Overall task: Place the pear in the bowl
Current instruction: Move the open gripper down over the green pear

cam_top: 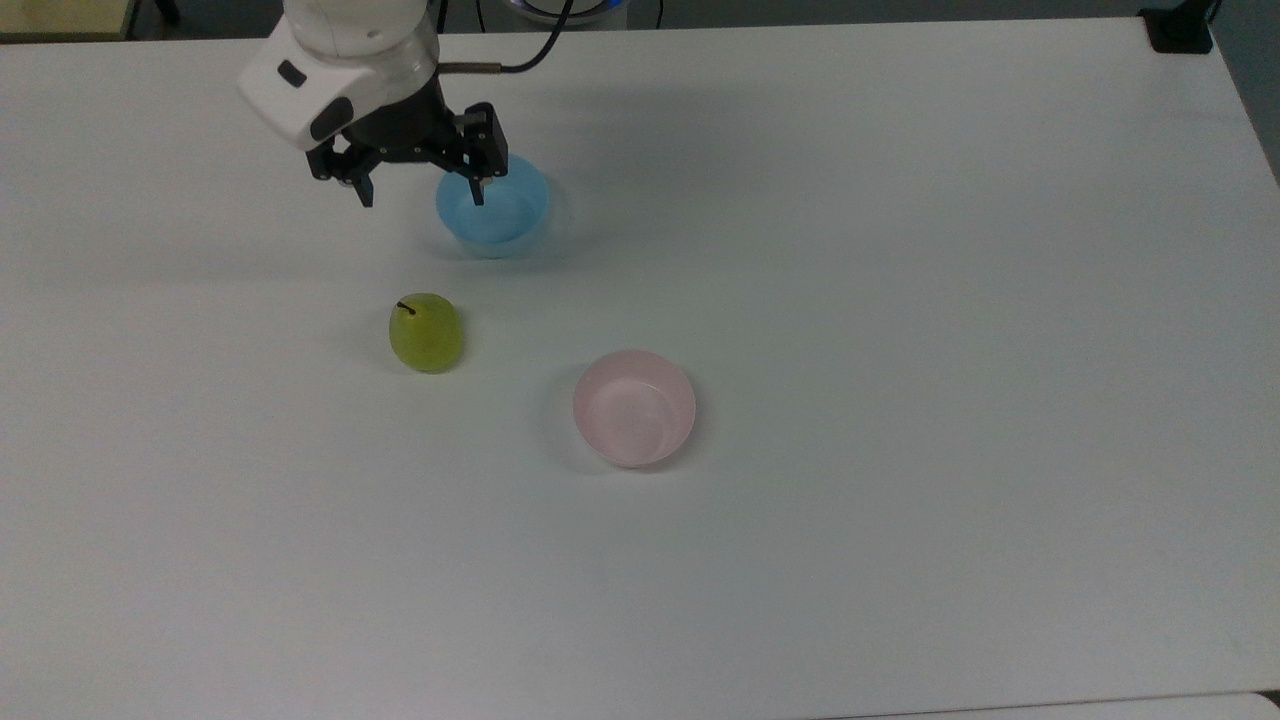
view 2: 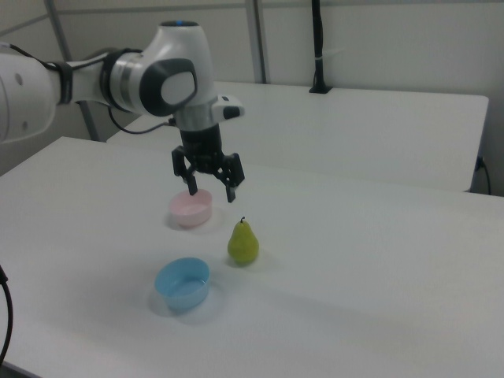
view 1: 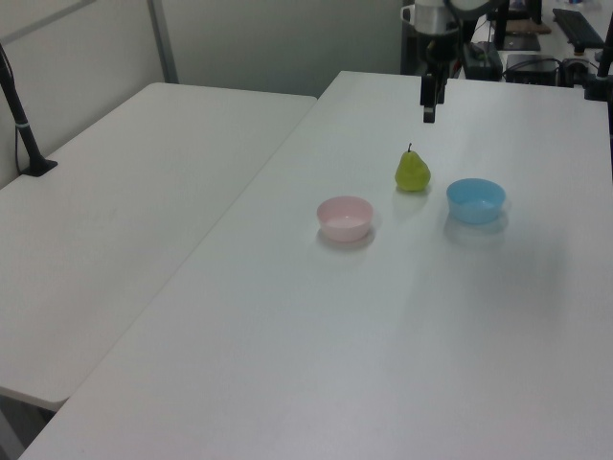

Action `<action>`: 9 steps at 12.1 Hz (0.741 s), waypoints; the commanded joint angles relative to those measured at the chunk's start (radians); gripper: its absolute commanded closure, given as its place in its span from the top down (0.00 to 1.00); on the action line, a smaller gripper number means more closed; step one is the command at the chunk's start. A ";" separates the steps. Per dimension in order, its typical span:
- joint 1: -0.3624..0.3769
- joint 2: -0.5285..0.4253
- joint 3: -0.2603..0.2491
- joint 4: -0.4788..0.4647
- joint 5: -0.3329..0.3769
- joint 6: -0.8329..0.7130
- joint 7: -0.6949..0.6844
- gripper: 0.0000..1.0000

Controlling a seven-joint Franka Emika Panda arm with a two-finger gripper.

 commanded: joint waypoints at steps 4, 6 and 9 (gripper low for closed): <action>-0.009 0.123 -0.006 -0.037 -0.054 0.172 -0.065 1.00; -0.013 0.162 -0.006 -0.038 -0.073 0.221 -0.065 1.00; -0.013 0.205 -0.005 -0.038 -0.074 0.273 -0.067 1.00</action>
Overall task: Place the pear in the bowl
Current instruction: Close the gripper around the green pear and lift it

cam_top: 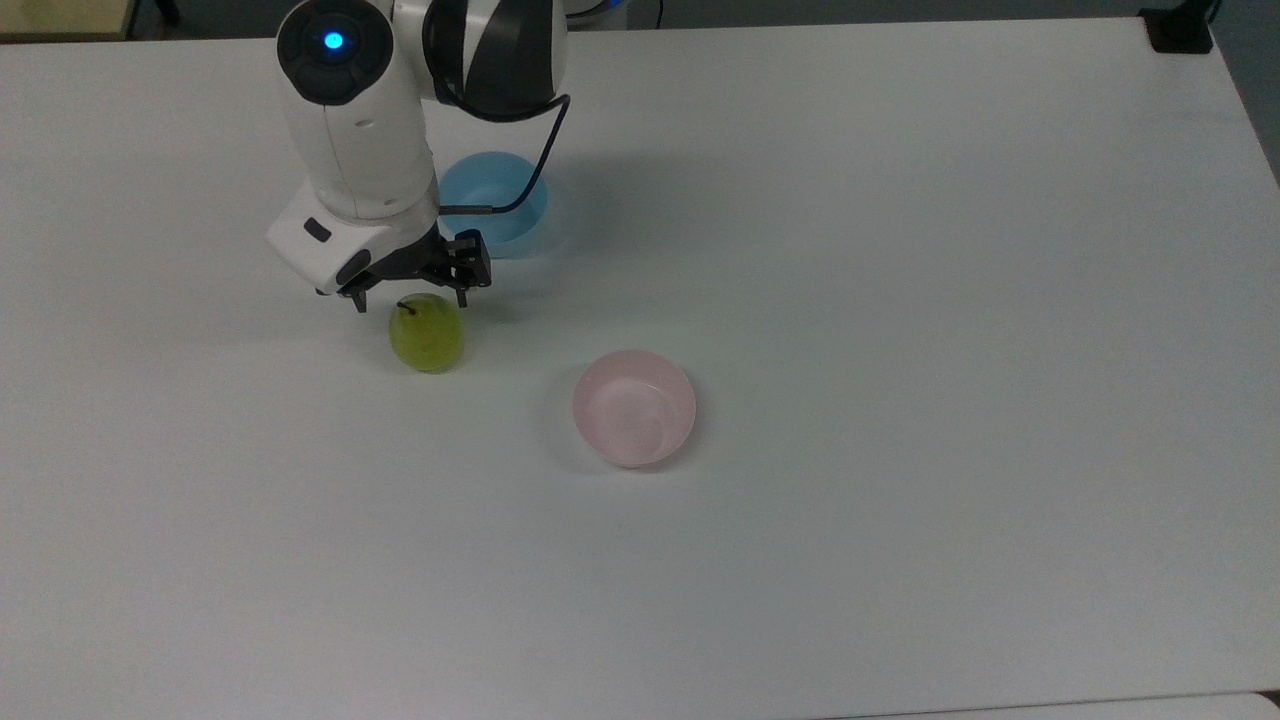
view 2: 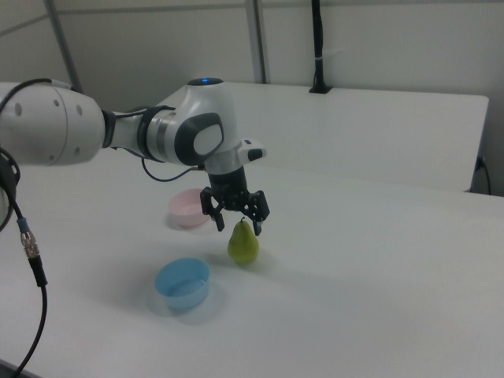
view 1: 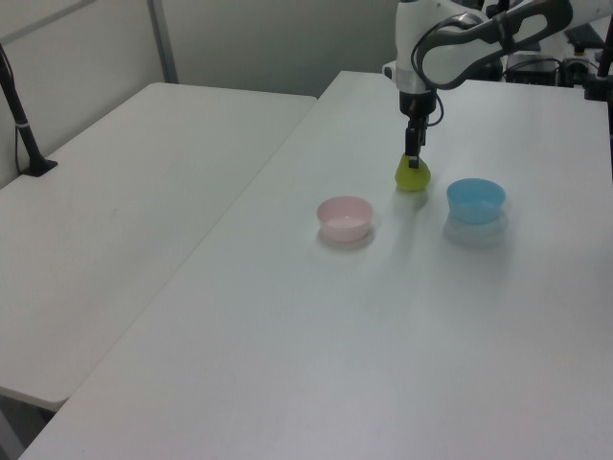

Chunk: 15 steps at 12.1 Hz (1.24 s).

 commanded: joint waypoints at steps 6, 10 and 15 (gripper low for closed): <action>0.009 0.060 -0.002 -0.010 -0.012 0.099 -0.022 0.71; 0.009 0.055 -0.002 -0.008 -0.012 0.087 -0.034 0.32; -0.003 -0.037 -0.005 0.004 -0.001 -0.006 -0.063 0.31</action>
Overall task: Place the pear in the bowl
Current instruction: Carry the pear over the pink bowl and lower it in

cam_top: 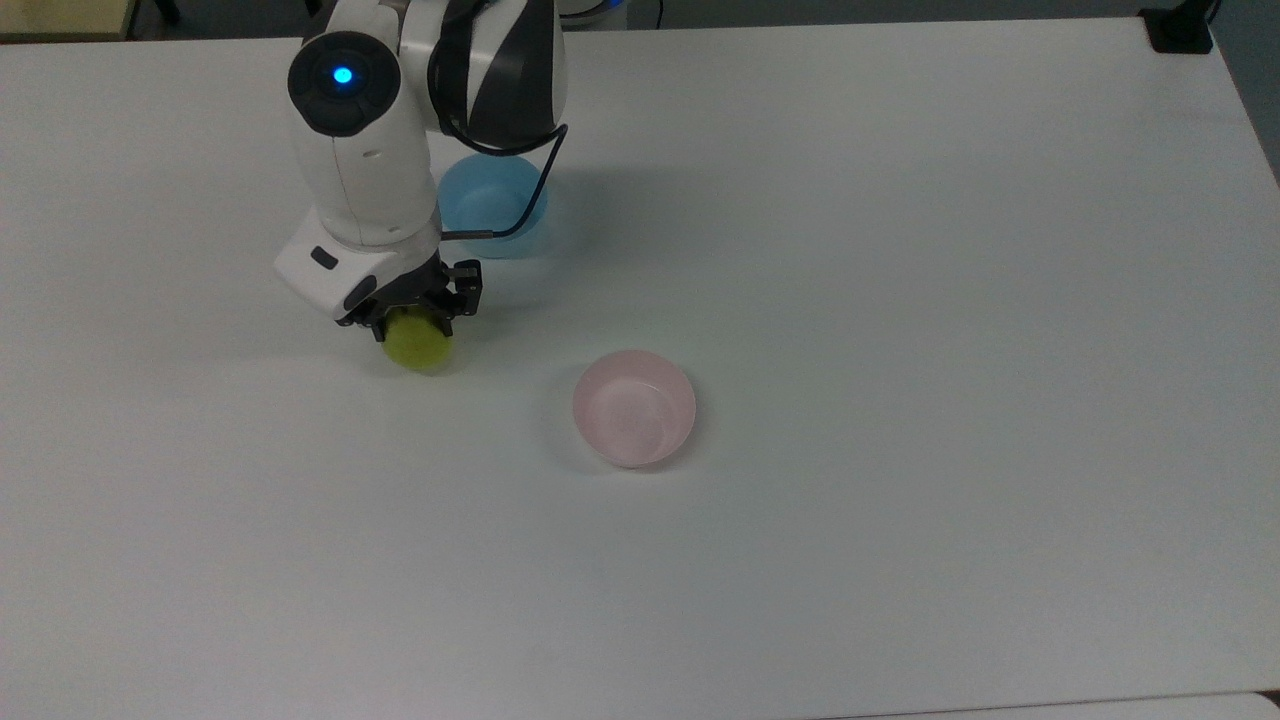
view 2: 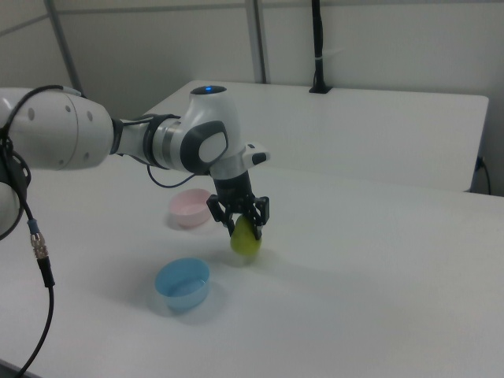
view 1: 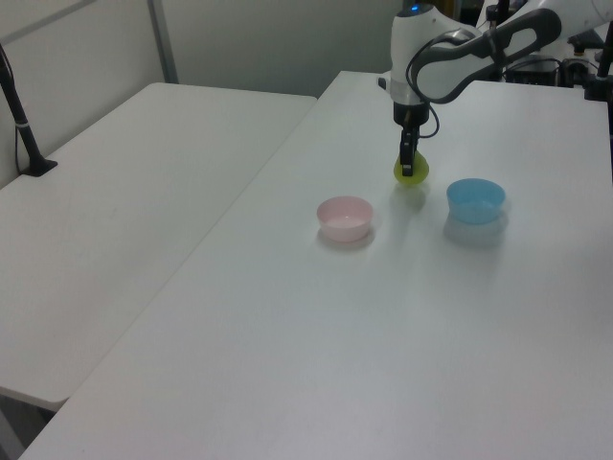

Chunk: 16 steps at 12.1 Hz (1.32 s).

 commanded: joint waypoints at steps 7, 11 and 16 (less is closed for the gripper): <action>0.051 -0.118 0.023 0.152 0.028 -0.187 0.167 0.32; 0.157 -0.105 0.027 0.160 0.045 -0.173 0.274 0.32; 0.234 -0.005 0.027 0.154 0.047 0.037 0.370 0.32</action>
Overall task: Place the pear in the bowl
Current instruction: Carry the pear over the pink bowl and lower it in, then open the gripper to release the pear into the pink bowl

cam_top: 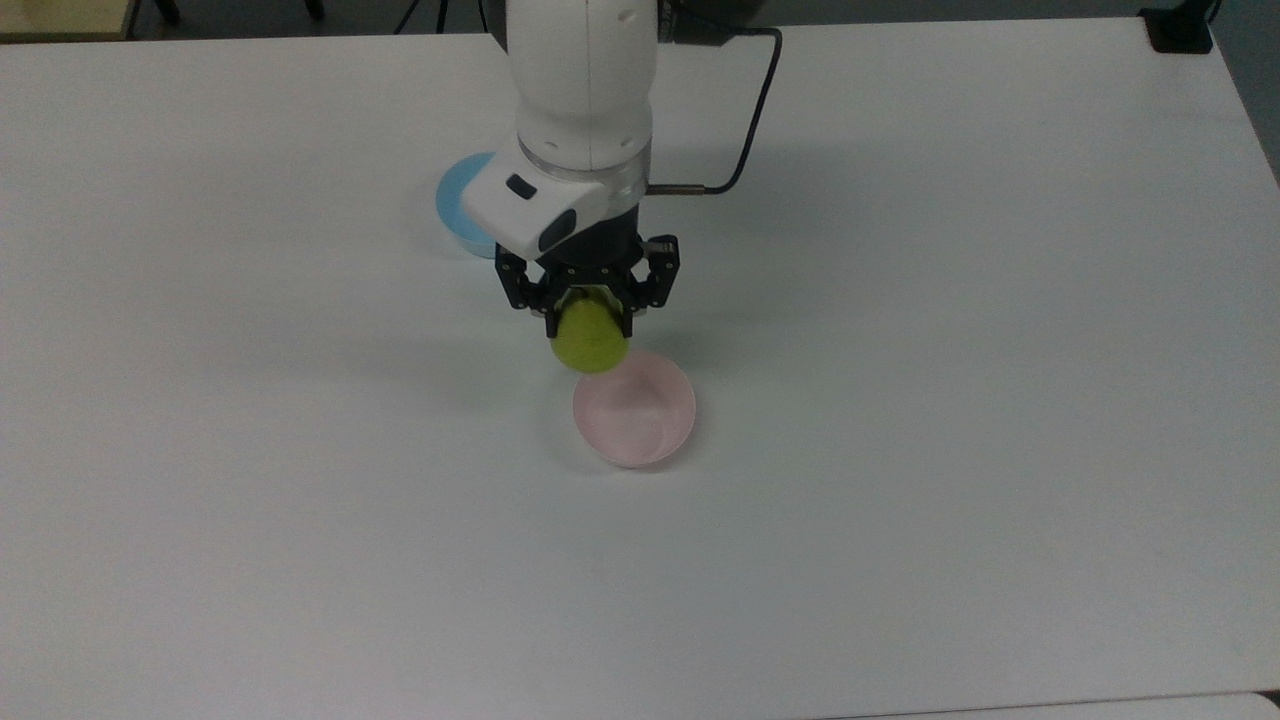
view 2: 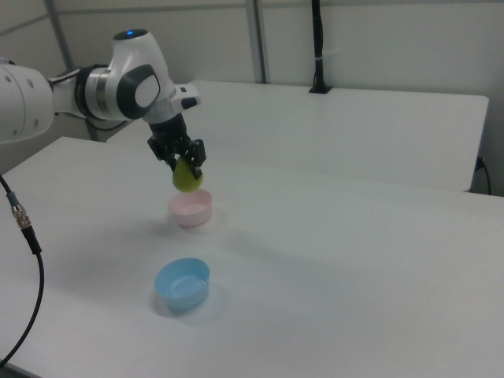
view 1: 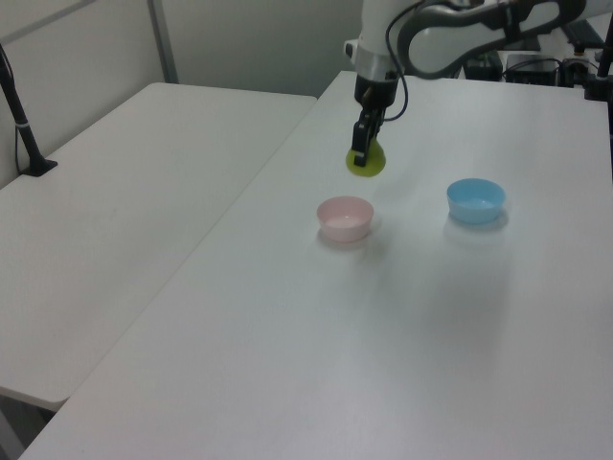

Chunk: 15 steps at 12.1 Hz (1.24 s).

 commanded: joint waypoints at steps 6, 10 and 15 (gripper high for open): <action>0.062 0.141 -0.008 0.005 0.013 0.205 0.037 0.33; 0.067 0.165 -0.010 -0.004 0.010 0.228 0.037 0.41; 0.061 0.158 -0.010 -0.003 0.010 0.219 0.037 0.75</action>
